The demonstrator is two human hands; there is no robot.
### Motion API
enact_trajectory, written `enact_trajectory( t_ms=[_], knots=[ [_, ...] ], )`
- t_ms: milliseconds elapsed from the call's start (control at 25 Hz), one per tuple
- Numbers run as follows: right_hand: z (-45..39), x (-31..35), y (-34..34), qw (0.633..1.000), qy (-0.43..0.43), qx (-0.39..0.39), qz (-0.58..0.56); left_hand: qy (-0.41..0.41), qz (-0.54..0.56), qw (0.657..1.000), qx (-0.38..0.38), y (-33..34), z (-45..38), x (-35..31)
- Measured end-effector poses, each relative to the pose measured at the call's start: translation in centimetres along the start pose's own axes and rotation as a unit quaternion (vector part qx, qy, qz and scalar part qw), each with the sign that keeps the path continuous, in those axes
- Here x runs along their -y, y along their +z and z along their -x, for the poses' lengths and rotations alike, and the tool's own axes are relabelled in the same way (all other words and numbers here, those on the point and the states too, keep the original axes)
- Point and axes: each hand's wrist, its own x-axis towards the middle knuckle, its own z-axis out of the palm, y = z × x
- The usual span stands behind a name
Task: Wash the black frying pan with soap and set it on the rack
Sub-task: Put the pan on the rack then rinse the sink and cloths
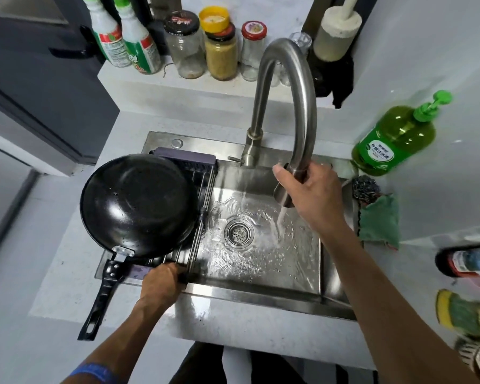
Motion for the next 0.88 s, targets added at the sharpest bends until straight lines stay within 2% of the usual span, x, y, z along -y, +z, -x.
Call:
enact_trajectory(
  t_ms=[120,200,280,360,400,560,760,880],
  knots=[
    [0.5,-1.4,-0.4,0.991,-0.008,0.072,-0.110,0.000,0.014,1.000,-0.020,-0.6,0.3,-1.5],
    [1.3,-3.9,-0.8,0.987,0.001,0.075,-0.139,0.025,0.068,0.996,-0.043,-0.7,0.5,-3.4],
    [2.5,-9.1,-0.9,0.994,0.072,0.055,-0.053,0.058,0.136,0.988,-0.036,-0.4,0.4,-5.9],
    [3.9,-15.1,-0.8,0.979,0.161,0.041,0.115,0.061,0.200,0.978,-0.001,0.3,0.1,-8.6],
    [4.2,-17.9,-0.9,0.970,0.180,0.031,0.161,0.052,0.226,0.973,0.018,0.9,-0.3,-10.0],
    [2.3,-24.2,-2.8,0.955,0.193,-0.008,0.225,0.009,0.336,0.940,0.054,3.5,-1.4,-14.0],
    [0.2,-27.6,-4.0,0.925,0.210,0.043,0.314,-0.006,0.370,0.927,0.061,4.3,-1.4,-16.3],
    [1.1,-28.1,-4.2,0.926,0.212,0.007,0.313,-0.010,0.355,0.933,0.060,4.0,-1.2,-16.9]
  ],
)
